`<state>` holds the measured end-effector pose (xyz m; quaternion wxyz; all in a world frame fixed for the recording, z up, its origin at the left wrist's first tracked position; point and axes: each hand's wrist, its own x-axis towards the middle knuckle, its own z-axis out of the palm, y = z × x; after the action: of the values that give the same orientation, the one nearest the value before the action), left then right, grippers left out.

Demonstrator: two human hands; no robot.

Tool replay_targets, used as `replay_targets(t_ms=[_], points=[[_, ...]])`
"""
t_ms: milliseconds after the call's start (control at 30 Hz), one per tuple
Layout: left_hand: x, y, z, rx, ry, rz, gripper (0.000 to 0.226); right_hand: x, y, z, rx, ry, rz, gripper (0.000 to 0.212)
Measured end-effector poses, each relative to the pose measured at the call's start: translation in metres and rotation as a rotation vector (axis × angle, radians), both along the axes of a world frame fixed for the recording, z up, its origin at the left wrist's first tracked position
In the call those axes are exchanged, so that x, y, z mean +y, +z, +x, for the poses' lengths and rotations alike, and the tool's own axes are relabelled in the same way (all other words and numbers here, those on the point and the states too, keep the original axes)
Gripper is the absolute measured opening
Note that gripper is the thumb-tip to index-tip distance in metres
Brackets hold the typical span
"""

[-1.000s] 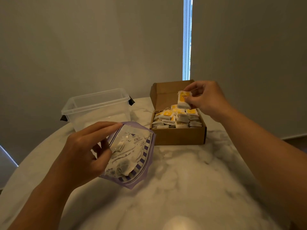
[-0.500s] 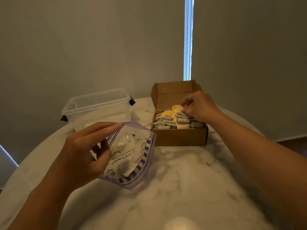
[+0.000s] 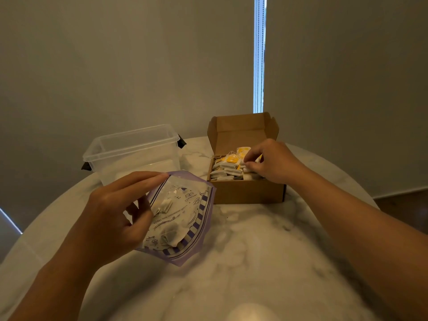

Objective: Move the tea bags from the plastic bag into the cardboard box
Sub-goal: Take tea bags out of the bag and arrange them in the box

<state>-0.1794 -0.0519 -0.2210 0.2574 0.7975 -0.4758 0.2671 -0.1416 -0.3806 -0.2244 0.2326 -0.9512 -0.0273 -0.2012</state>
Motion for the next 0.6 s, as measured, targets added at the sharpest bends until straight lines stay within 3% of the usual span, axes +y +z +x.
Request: replay_targets(t_ms=[167,300,400,467,600], points=[[0.000,-0.001,0.001,-0.037,0.041,0.008,0.047,0.001,-0.001,-0.001,0.002,-0.025,-0.026,0.020],[-0.002,0.001,0.000,-0.037,0.049,0.019,0.045,0.016,0.005,-0.018,-0.170,-0.057,-0.021,0.021],[-0.001,-0.001,0.001,-0.046,0.063,0.021,0.047,0.046,0.012,-0.051,-0.318,0.101,0.110,0.008],[0.000,-0.001,0.001,-0.046,0.067,0.026,0.048,0.070,0.013,-0.076,-0.318,0.282,0.154,0.005],[-0.002,-0.001,-0.001,-0.051,0.050,0.056,0.049,0.111,0.008,-0.098,-0.123,0.591,-0.080,0.019]])
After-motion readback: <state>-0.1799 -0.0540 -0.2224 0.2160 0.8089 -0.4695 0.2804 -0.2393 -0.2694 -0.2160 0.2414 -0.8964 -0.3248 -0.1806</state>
